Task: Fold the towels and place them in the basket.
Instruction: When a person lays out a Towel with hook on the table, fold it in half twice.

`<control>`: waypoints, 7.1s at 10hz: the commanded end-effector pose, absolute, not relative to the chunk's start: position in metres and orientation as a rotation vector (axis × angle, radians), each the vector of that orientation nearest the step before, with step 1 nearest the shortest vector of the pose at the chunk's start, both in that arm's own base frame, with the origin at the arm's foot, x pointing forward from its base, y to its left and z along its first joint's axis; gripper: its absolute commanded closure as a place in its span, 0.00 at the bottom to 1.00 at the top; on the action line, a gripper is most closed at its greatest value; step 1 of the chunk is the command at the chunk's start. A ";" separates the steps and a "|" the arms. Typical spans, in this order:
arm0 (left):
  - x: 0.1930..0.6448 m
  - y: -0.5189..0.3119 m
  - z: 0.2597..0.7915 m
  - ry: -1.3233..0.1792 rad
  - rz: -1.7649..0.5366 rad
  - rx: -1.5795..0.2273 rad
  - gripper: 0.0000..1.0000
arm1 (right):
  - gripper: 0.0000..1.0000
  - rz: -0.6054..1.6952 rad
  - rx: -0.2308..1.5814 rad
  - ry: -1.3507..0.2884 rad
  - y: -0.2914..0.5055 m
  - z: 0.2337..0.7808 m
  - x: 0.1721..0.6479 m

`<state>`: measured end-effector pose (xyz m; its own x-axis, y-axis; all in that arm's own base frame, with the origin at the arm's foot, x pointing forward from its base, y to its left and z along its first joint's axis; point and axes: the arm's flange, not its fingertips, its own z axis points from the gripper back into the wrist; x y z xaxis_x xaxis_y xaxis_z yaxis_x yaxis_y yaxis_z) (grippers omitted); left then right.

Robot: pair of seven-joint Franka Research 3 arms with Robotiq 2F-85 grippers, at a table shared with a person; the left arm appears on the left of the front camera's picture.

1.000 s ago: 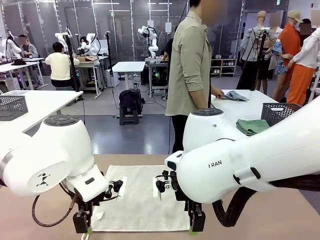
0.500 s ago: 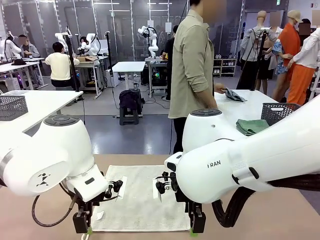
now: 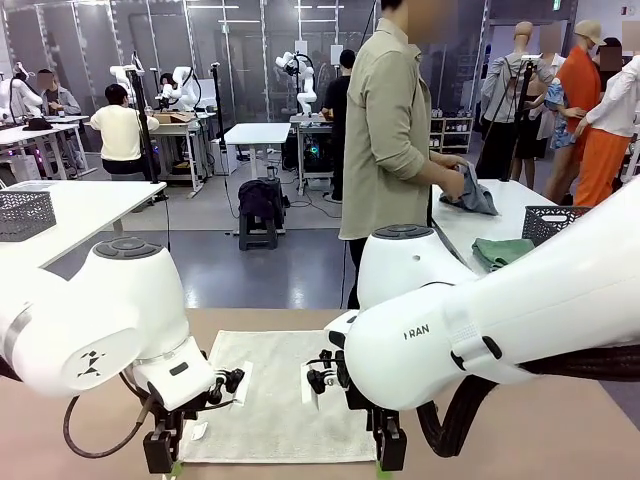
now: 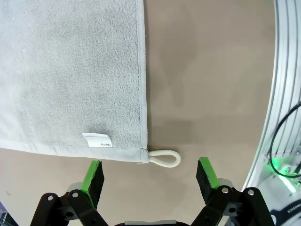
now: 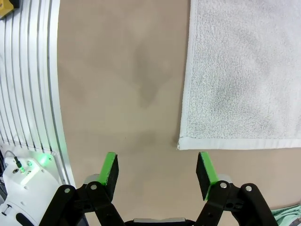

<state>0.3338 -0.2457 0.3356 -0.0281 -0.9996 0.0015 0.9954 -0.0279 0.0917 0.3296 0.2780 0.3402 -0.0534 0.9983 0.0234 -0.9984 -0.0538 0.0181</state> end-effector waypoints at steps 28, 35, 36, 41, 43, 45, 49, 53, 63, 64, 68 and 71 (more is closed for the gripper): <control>0.320 -0.204 0.281 -0.083 -1.658 -0.041 0.00 | 0.16 1.588 0.002 -0.002 0.281 0.291 0.353; 0.321 -0.210 0.284 -0.128 -1.656 0.023 0.05 | 0.36 1.596 -0.010 -0.014 0.281 0.290 0.353; 0.321 -0.210 0.284 -0.139 -1.657 0.037 0.05 | 0.36 1.598 -0.016 -0.017 0.282 0.290 0.353; 0.323 -0.211 0.284 -0.106 -1.656 0.028 0.33 | 0.55 1.583 -0.017 -0.019 0.280 0.291 0.353; 0.323 -0.212 0.284 -0.107 -1.661 0.040 0.39 | 0.55 1.582 -0.015 -0.019 0.279 0.291 0.354; 0.324 -0.212 0.284 -0.105 -1.664 0.038 0.59 | 0.73 1.573 -0.015 -0.025 0.277 0.292 0.354; 0.325 -0.215 0.287 -0.120 -1.661 0.053 0.58 | 0.73 1.568 -0.028 -0.028 0.277 0.293 0.354; 0.326 -0.218 0.289 -0.124 -1.659 0.072 0.96 | 1.00 1.569 -0.026 -0.029 0.277 0.293 0.355; 0.361 -0.229 0.334 -0.151 -1.636 0.073 0.94 | 0.99 1.576 -0.028 -0.029 0.276 0.333 0.347; 0.362 -0.226 0.344 -0.164 -1.631 0.086 0.94 | 0.99 1.579 -0.042 -0.039 0.276 0.344 0.346; 0.366 -0.226 0.362 -0.181 -1.635 0.108 0.94 | 0.99 1.608 -0.062 -0.058 0.282 0.364 0.349; 0.364 -0.227 0.358 -0.215 -1.629 0.092 0.94 | 0.99 1.599 -0.050 -0.075 0.281 0.365 0.350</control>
<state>0.3641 -0.2271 0.3582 -0.0740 -0.9950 0.0666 0.9799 -0.0602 0.1902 0.3501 0.2821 0.3661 -0.0328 0.9994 0.0119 -0.9967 -0.0318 -0.0744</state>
